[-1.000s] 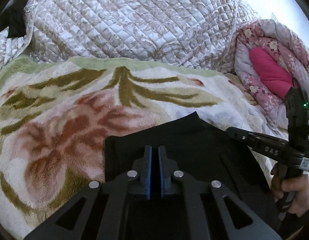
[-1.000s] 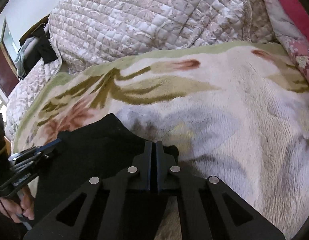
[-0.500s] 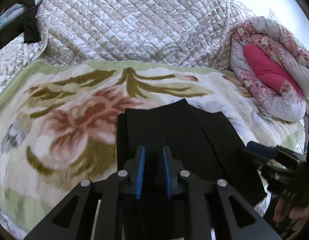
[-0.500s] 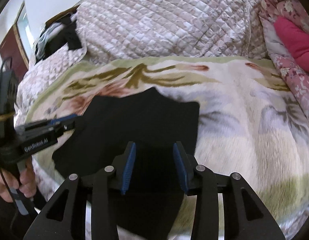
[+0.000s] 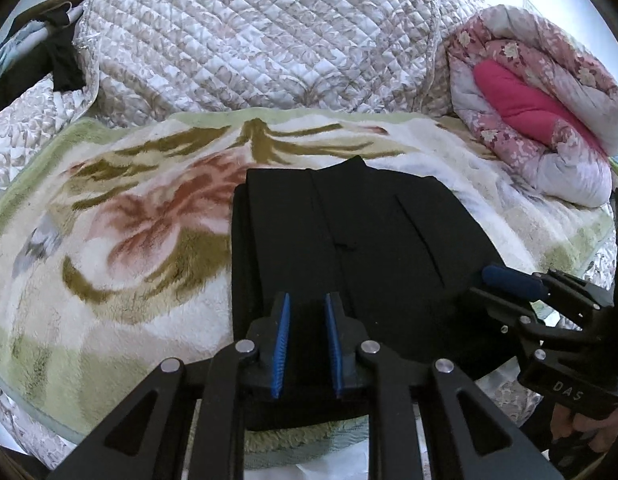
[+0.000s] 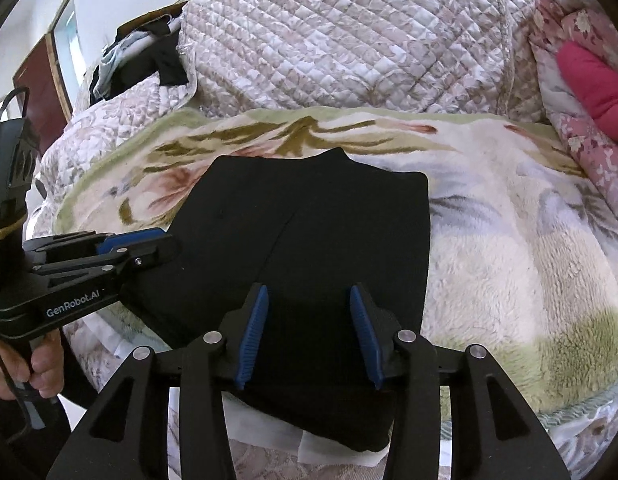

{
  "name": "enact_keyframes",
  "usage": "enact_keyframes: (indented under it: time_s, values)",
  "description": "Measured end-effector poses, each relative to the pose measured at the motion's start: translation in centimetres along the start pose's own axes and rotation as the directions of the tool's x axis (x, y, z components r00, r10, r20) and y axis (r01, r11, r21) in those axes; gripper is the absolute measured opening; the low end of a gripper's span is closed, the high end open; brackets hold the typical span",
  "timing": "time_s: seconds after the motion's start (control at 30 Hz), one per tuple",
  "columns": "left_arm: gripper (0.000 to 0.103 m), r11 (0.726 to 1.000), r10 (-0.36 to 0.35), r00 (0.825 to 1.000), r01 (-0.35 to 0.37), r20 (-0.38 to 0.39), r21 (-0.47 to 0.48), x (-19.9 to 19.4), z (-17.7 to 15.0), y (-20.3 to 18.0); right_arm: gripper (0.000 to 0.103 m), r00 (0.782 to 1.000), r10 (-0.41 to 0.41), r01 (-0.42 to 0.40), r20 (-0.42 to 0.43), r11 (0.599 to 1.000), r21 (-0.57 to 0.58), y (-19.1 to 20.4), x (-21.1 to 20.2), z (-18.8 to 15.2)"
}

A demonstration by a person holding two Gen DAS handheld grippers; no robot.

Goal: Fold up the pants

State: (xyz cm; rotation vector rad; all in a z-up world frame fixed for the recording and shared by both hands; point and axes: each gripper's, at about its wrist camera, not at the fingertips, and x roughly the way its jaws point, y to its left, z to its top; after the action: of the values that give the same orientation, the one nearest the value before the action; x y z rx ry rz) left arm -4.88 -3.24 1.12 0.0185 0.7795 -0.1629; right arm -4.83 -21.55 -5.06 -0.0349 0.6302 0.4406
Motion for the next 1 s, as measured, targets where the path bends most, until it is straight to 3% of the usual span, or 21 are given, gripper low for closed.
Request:
enact_keyframes:
  time_s: [0.17,0.23,0.3,0.47,0.57,0.67,0.73,0.87,1.0]
  values:
    - [0.023,0.999,-0.003,1.0,0.003,0.0,-0.035,-0.3,0.2,1.1,0.044,1.0,-0.012,0.012,-0.018,1.0,0.001,-0.7,-0.7,0.8]
    - [0.029,0.996,-0.028,1.0,0.026,-0.012,-0.086,0.0,0.5,2.5,0.044,1.0,-0.005,0.006,-0.014,0.997,0.081,-2.6,-0.9,1.2]
    - [0.037,0.988,-0.051,0.999,0.048,-0.017,-0.145,0.3,1.0,4.0,0.051,1.0,-0.004,0.007,-0.02,0.986,0.169,-4.6,-0.8,1.6]
    - [0.048,0.97,-0.136,0.99,0.125,-0.039,-0.209,2.2,1.8,5.1,0.055,0.987,0.145,-0.105,-0.073,0.913,0.395,-8.6,1.7,1.6]
    - [0.06,0.958,-0.181,0.982,0.164,-0.052,-0.236,3.8,2.1,5.4,0.056,0.978,0.202,-0.161,-0.056,0.895,0.417,-9.0,2.3,2.1]
    - [0.063,0.931,-0.232,0.972,0.207,-0.047,-0.3,5.0,2.5,6.4,0.056,0.965,0.258,-0.213,-0.045,0.873,0.44,-9.3,3.2,2.5]
    - [0.059,0.918,-0.252,0.967,0.225,-0.044,-0.326,5.4,2.7,6.6,0.054,0.959,0.277,-0.227,-0.051,0.867,0.444,-9.3,3.8,2.9]
    - [0.037,0.92,-0.256,0.966,0.23,-0.042,-0.317,4.8,2.9,6.0,0.022,0.953,0.292,-0.228,-0.078,0.865,0.446,-9.0,4.3,3.3]
    - [0.023,0.905,-0.268,0.963,0.245,-0.022,-0.347,4.0,3.6,6.5,0.017,0.952,0.3,-0.247,-0.055,0.863,0.44,-8.6,3.5,3.8]
